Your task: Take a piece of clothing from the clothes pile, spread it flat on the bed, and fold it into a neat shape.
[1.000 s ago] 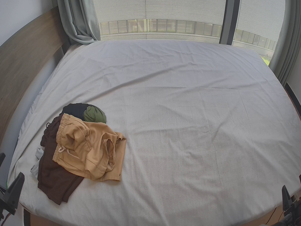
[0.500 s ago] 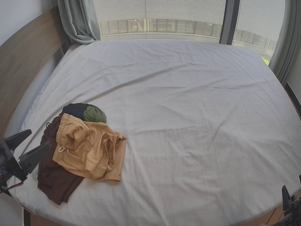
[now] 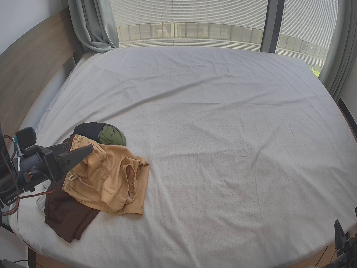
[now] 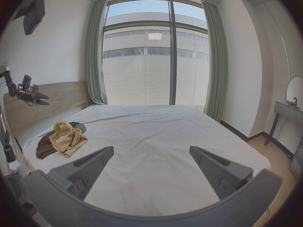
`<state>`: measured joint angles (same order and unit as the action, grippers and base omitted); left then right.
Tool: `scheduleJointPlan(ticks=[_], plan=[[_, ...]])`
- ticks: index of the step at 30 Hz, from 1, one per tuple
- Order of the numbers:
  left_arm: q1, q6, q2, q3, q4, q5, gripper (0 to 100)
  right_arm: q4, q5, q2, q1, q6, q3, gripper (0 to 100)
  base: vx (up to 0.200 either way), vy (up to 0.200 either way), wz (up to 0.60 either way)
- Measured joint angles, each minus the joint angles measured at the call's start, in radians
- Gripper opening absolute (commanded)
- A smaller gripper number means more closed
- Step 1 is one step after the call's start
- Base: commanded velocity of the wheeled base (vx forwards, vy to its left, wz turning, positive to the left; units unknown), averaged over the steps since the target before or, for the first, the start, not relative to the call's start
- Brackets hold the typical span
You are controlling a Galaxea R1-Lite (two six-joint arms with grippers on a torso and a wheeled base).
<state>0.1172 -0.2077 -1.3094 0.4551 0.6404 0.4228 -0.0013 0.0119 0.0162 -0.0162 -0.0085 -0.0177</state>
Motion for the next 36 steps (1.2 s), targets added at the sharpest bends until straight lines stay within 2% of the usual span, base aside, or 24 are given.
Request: scheduleJointPlan(ticks=[11,20,26,30,36], plan=[[-0.044,-0.018,-0.174,-0.012,0.134,0.043,100,0.0,0.0,0.0,0.0,0.0,0.0,100,0.0,0.0,0.0],[-0.183,-0.018,-0.247,0.014,0.152,0.19,100,0.0,0.0,0.0,0.001,0.0,0.0,100,0.0,0.0,0.0],[-0.247,-0.01,-0.299,0.04,0.154,0.254,100,0.0,0.0,0.0,0.0,0.0,0.0,100,0.0,0.0,0.0],[-0.288,-0.006,-0.332,0.061,0.16,0.335,100,0.0,0.0,0.0,0.001,0.0,0.0,100,0.0,0.0,0.0],[-0.332,-0.004,-0.404,0.113,0.161,0.367,100,0.0,0.0,0.0,0.001,0.0,0.0,100,0.0,0.0,0.0]])
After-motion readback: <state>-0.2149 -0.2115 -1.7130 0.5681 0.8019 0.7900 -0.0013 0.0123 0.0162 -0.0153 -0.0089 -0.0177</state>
